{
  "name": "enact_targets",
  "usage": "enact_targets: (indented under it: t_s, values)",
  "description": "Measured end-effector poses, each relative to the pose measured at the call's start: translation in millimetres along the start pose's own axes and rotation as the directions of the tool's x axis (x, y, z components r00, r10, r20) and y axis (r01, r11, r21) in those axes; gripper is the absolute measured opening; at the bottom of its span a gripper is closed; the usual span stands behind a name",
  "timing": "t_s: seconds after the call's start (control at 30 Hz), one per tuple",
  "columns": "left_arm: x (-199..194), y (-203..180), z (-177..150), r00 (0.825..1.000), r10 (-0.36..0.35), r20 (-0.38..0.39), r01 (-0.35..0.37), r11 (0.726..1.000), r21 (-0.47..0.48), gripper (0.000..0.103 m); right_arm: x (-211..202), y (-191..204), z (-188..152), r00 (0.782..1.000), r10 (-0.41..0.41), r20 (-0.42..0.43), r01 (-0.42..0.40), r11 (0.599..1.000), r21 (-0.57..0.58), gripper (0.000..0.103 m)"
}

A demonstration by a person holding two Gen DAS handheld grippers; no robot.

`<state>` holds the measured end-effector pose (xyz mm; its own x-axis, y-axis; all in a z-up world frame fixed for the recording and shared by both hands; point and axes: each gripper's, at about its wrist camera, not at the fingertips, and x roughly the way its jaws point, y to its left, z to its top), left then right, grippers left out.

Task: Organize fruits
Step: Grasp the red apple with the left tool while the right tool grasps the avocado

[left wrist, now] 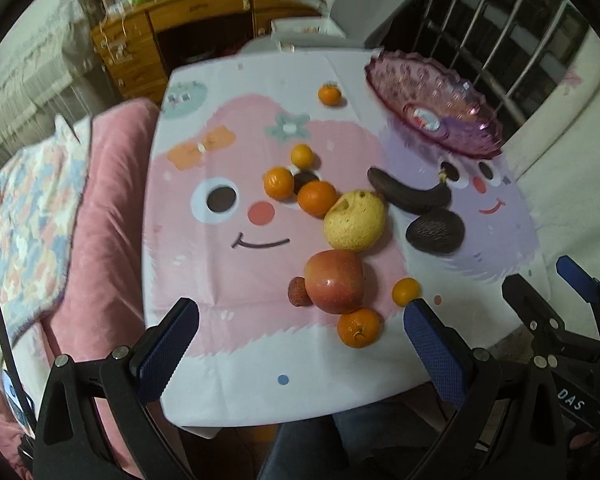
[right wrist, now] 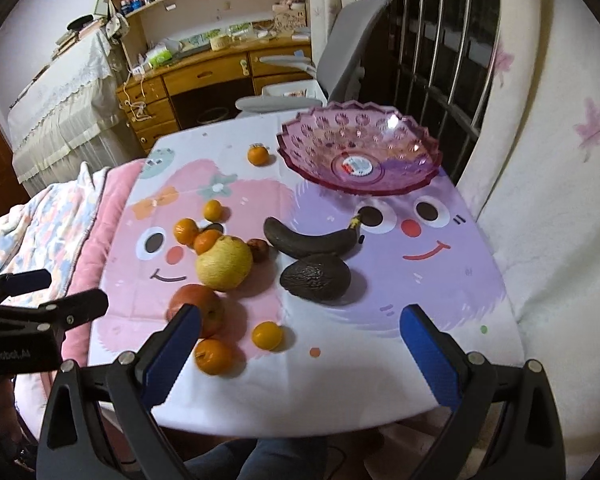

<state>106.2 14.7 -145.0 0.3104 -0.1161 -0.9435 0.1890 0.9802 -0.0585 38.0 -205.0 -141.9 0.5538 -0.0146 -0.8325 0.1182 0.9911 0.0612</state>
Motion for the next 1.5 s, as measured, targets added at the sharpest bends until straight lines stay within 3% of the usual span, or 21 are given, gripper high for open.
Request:
enact_targets:
  t_s: [0.33,0.6,0.87,1.1,1.33,1.5]
  values:
    - [97,-1,18,0.988,-0.049,-0.150,0.037,0.996,-0.079,0.102,100,-11,8,0.994,0.005,-0.110,-0.008,1.000,-0.024,0.100]
    - [147,-1,14,0.966,-0.099,-0.238,0.067,0.988,-0.139,0.097,143,-10,4,0.985,0.021,-0.171,-0.028,0.999,-0.038,0.100]
    - [165,-5,12,0.950,-0.146,-0.275,0.106,0.982,-0.156,0.085,162,-3,6,0.983,-0.018,-0.183,0.002,0.996,-0.087,0.086]
    - [172,-11,15,0.944,-0.187,-0.270,0.153,0.978,-0.144,0.077,165,1,7,0.985,-0.038,-0.168,0.019,0.993,-0.116,0.085]
    - [169,-8,18,0.937,-0.207,-0.281,0.177,0.976,-0.128,0.074,163,5,8,0.976,-0.053,-0.210,0.029,0.993,-0.116,0.084]
    - [158,-4,20,0.938,-0.197,-0.287,0.170,0.978,-0.117,0.073,154,10,4,0.967,-0.018,-0.253,-0.004,0.996,-0.088,0.084]
